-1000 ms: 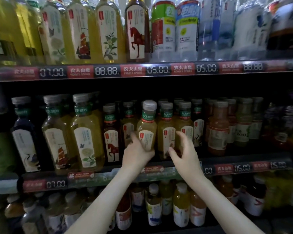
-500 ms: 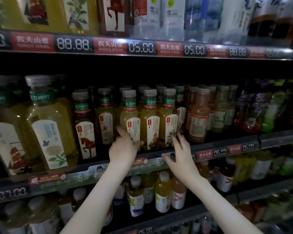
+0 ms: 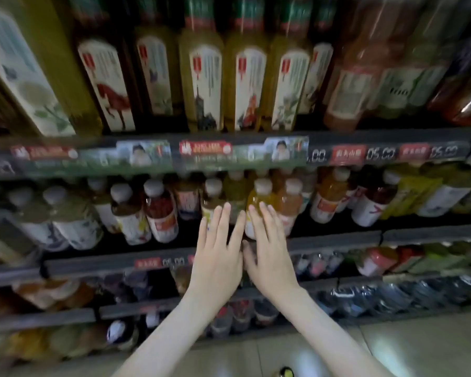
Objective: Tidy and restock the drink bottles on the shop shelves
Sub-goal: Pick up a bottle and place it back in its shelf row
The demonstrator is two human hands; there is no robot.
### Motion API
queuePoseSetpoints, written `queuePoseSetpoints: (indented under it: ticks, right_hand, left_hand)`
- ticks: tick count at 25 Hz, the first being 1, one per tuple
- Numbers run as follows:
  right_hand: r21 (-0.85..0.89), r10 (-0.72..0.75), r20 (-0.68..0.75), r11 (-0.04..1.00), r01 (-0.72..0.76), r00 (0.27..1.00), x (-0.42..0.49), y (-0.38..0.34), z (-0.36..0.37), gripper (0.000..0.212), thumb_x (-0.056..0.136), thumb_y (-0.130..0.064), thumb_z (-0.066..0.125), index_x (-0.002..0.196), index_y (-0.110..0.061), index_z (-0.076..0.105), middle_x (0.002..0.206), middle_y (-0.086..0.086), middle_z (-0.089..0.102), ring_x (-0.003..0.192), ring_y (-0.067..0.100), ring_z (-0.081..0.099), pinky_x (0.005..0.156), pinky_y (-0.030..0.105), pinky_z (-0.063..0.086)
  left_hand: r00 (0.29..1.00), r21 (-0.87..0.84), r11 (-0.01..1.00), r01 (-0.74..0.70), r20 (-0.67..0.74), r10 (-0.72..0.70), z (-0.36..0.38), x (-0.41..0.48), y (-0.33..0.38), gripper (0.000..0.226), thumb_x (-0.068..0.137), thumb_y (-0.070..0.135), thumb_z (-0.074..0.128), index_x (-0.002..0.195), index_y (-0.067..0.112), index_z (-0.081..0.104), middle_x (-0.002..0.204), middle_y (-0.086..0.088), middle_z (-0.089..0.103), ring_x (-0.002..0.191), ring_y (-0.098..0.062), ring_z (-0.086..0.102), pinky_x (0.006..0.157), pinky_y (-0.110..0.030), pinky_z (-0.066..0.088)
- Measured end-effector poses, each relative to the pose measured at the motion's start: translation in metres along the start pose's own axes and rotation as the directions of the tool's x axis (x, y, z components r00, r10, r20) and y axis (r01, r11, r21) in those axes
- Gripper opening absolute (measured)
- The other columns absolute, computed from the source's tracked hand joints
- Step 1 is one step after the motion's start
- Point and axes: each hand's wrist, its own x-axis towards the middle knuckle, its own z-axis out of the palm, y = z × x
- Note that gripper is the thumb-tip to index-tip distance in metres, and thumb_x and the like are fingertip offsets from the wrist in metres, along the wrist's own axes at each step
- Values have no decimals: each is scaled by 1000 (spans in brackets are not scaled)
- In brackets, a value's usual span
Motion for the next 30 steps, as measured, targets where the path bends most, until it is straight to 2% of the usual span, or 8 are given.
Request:
queuePoseSetpoints:
  ticks: [4, 9, 13, 16, 19, 22, 25, 30]
  right_hand:
    - [37, 178, 343, 979, -203, 922, -126, 71, 62, 55, 92, -15, 47, 146, -11, 36, 142, 15, 44, 133, 28, 40, 107, 42, 40]
    - [-248, 460, 762, 857, -451, 456, -323, 162, 164, 63, 92, -7, 46, 150, -17, 24, 140, 12, 42, 121, 31, 48, 94, 39, 45]
    - [-419, 547, 824, 765, -490, 149, -464, 211, 253, 63, 98, -17, 44, 152, -12, 13, 148, 12, 33, 133, 27, 36, 103, 31, 34]
    - [-315, 439, 883, 817, -482, 167, -537, 231, 324, 72, 96, -16, 49, 153, -19, 6, 153, 10, 22, 137, 27, 31, 107, 32, 32]
    - [-205, 263, 945, 941, -269, 197, -595, 234, 398, 68, 96, -15, 48, 153, -21, 10, 158, 9, 14, 135, 29, 34, 103, 37, 40]
    - [-90, 107, 933, 994, -66, 344, -623, 231, 440, 52, 89, -14, 56, 138, -11, 43, 139, 19, 46, 114, 30, 57, 80, 31, 54]
    - [-18, 122, 899, 970, -242, 421, -600, 222, 416, 46, 69, -12, 75, 111, -11, 56, 98, 14, 62, 72, 31, 66, 48, 27, 50]
    - [30, 305, 765, 863, -504, 567, -477, 179, 271, 31, 81, -21, 71, 107, -12, 58, 102, 3, 58, 80, 23, 59, 66, 29, 45]
  left_hand:
    - [897, -106, 963, 249, 400, -188, 90, -119, 30, 55, 84, 21, 40, 136, 4, 45, 140, -22, 45, 125, -37, 49, 102, -47, 41]
    - [458, 38, 815, 578, 812, -363, 215, -302, 53, 65, 95, 18, 40, 151, 15, 7, 158, -9, 8, 142, -25, 19, 113, -32, 16]
    - [288, 87, 717, 692, 877, -385, 320, -448, 61, 61, 94, 16, 43, 150, 13, 18, 156, -11, 18, 142, -27, 21, 112, -33, 23]
    - [206, 130, 659, 741, 890, -407, 378, -523, 61, 61, 94, 14, 43, 150, 17, 17, 156, -3, 16, 141, -22, 22, 106, -33, 30]
    - [161, 149, 606, 782, 890, -427, 419, -575, 57, 65, 94, 13, 44, 151, 19, 13, 157, -1, 15, 140, -20, 23, 106, -31, 30]
    - [127, 174, 607, 776, 899, -419, 431, -603, 48, 68, 92, 11, 46, 151, 18, 13, 156, -3, 17, 139, -22, 25, 108, -30, 29]
    - [114, 170, 587, 792, 903, -415, 410, -596, 41, 69, 92, 12, 49, 151, 20, 14, 155, -1, 18, 136, -23, 29, 104, -26, 28]
    - [186, 10, 583, 812, 944, -274, 323, -503, 53, 77, 87, 17, 61, 150, 24, 17, 156, 2, 19, 136, -22, 33, 101, -22, 29]
